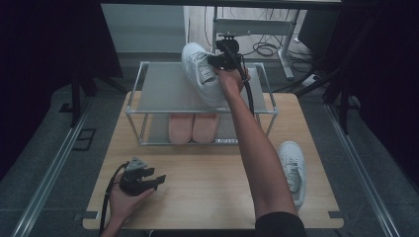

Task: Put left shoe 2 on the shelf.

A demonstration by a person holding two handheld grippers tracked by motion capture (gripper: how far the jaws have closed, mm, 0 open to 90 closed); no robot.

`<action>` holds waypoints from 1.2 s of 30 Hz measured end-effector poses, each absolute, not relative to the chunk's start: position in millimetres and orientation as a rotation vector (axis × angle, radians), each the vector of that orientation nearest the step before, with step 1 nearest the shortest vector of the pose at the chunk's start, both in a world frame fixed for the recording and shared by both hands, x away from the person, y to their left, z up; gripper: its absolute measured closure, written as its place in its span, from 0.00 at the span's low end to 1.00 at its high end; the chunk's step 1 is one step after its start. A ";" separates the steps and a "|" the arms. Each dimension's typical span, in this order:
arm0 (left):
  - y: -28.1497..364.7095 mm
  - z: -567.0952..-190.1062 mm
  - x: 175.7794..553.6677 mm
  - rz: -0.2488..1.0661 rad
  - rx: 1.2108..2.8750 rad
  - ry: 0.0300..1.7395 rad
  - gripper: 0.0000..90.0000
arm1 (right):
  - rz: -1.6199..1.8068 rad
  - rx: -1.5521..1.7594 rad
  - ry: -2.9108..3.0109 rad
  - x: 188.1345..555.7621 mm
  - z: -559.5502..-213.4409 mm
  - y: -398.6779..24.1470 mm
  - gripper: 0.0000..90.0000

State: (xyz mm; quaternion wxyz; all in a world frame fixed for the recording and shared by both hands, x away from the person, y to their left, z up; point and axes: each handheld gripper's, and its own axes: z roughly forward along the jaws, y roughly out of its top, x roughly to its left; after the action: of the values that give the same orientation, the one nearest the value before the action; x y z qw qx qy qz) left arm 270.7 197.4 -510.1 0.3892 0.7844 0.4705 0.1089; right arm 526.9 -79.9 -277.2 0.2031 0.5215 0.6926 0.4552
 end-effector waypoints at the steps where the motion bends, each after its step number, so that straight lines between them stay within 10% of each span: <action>1: 196.9 -510.3 270.8 0.278 1.998 1.197 0.48 | 1.275 1.466 1.924 528.4 -278.9 -78.0 0.89; 14: 198.1 -512.1 271.2 0.298 2.008 1.190 0.48 | 1.262 1.492 1.958 543.3 -299.1 -59.7 0.87; 23: 197.9 -511.7 270.7 0.296 2.007 1.190 0.48 | 1.293 1.395 1.975 536.9 -294.6 -75.3 0.66; 36: 196.6 -509.9 269.9 0.299 2.004 1.190 0.48 | 1.287 1.246 2.041 491.5 -293.4 -120.2 0.91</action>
State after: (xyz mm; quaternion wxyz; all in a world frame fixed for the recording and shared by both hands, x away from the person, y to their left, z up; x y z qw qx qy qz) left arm 269.9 196.6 -509.9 0.3859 0.7868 0.4671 0.1175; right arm 491.5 -120.2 -293.4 0.2113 0.4484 0.7345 0.4634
